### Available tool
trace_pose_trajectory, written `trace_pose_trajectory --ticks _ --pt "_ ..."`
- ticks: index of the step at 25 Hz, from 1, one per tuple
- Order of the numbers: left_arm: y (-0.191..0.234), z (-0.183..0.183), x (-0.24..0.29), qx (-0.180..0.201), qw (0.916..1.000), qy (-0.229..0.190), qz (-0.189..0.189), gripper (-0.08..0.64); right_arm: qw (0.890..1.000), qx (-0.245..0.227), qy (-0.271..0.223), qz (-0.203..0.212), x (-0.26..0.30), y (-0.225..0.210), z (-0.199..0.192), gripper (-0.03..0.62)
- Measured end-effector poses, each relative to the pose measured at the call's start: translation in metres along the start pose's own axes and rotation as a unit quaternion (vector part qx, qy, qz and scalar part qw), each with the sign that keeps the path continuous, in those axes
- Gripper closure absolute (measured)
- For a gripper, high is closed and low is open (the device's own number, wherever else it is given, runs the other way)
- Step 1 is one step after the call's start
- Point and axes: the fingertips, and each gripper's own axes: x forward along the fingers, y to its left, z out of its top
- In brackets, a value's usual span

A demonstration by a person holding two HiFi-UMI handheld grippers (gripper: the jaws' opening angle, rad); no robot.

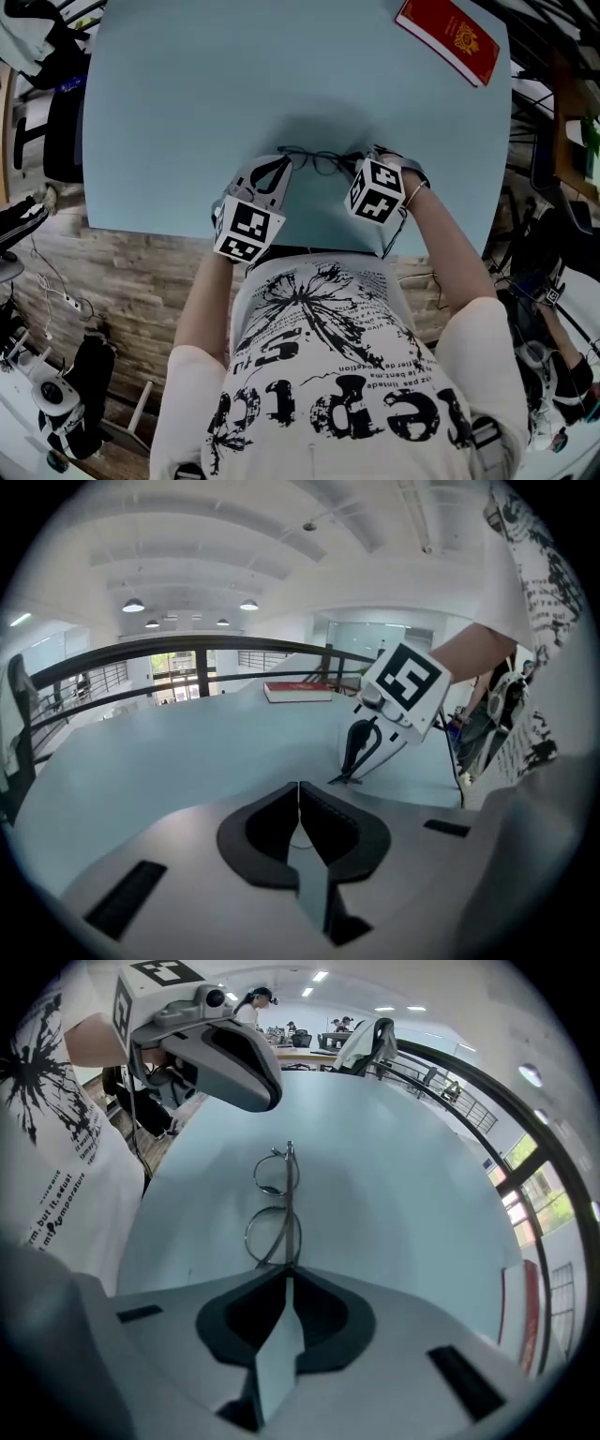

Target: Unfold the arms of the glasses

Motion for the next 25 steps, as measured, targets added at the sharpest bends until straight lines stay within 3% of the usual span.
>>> trace_pose_trajectory --ticks 3,6,9,11,12,19,25 --pt "-0.005 0.002 0.012 0.056 0.9975 0.033 -0.029 0.54 1.0 -0.003 0.0 -0.001 0.0 0.0 0.001 0.556" --pt "-0.018 0.005 0.024 0.127 0.986 0.076 -0.078 0.538 1.0 -0.007 0.003 -0.001 -0.001 0.001 0.0 0.555" --pt "-0.033 -0.001 0.033 0.215 0.9586 0.132 -0.131 0.521 1.0 -0.006 0.003 -0.003 -0.001 0.003 -0.001 0.555" --pt "-0.041 -0.006 0.039 0.265 0.9354 0.166 -0.166 0.436 1.0 -0.004 0.004 -0.005 -0.001 0.002 -0.002 0.555" --pt "-0.044 -0.006 0.042 0.284 0.9258 0.176 -0.177 0.434 1.0 -0.005 0.004 -0.006 -0.001 0.002 -0.003 0.555" --pt "-0.062 -0.01 0.057 0.343 0.8852 0.213 -0.231 0.436 1.0 -0.009 0.001 -0.007 -0.007 0.005 -0.007 0.555" --pt "-0.072 -0.014 0.069 0.382 0.8608 0.224 -0.251 0.485 1.0 -0.004 -0.002 -0.009 -0.01 0.009 -0.009 0.555"
